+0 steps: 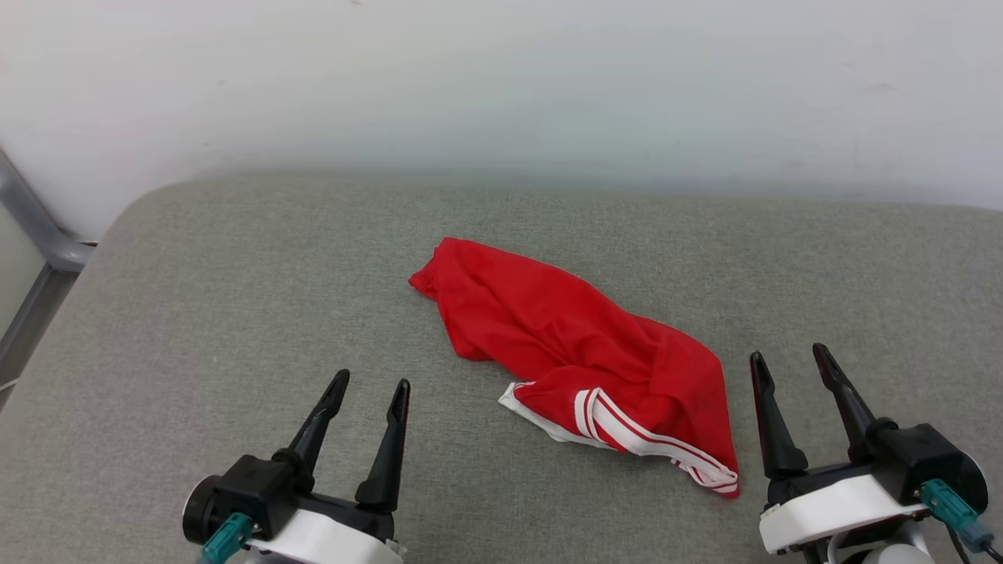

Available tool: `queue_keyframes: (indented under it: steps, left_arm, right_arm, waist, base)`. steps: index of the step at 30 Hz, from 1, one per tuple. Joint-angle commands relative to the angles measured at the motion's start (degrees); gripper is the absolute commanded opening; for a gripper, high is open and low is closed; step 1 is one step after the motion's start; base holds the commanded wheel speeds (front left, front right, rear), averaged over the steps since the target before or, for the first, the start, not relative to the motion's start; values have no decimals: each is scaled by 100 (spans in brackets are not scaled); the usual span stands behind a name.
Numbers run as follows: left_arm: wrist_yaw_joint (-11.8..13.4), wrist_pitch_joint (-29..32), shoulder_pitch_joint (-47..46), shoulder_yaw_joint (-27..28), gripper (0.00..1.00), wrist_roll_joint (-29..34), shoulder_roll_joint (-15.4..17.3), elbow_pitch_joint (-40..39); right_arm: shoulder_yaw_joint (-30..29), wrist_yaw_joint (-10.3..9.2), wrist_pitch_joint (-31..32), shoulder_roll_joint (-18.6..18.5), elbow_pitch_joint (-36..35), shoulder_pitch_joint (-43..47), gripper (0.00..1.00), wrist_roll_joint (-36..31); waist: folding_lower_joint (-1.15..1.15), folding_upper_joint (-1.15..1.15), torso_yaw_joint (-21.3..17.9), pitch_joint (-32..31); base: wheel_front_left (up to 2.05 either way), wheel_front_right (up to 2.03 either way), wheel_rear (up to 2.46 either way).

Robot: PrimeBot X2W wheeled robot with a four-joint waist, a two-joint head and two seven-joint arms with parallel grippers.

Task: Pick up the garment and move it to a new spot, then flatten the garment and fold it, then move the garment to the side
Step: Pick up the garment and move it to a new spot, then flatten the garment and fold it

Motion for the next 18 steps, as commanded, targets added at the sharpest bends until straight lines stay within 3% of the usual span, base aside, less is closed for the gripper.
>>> queue_keyframes:
  steps: [1,6,10,15,16,17,18]
  left_arm:
    - [-39,-15,-25,44,100,47,-31,24]
    - [-229,-15,-117,200,100,87,-146,139]
    - [-359,123,-404,-119,100,45,53,392]
    - [-401,1681,-1117,-1177,100,-570,596,511]
    - [-402,1969,-1298,-1383,100,-787,708,447]
    - [-405,2651,-1830,-1884,100,-1259,1029,279]
    - [-405,2845,-1998,-2023,100,-1385,1111,253]
  right_arm:
    - [16,-4,-11,5,-22,25,100,19]
    - [-2,-4,-11,6,-33,-19,100,-12]
    - [28,-4,-11,6,-35,-65,100,-65]
    - [57,-4,-11,6,-43,-159,100,-124]
    - [62,-4,-11,6,-47,-189,100,-125]
    - [101,-4,-11,6,-59,-259,100,-135]
    - [114,-4,-11,6,-64,-284,100,-131]
  waist:
    - [0,0,-24,25]
    - [0,0,-114,155]
    - [0,0,-173,321]
    - [0,0,-245,609]
    - [0,0,-263,681]
    - [0,0,-317,899]
    - [0,0,-336,971]
  base:
    - [0,0,0]
    - [0,0,0]
    - [0,0,0]
    - [0,0,0]
    - [0,0,0]
    - [0,0,0]
    - [0,0,0]
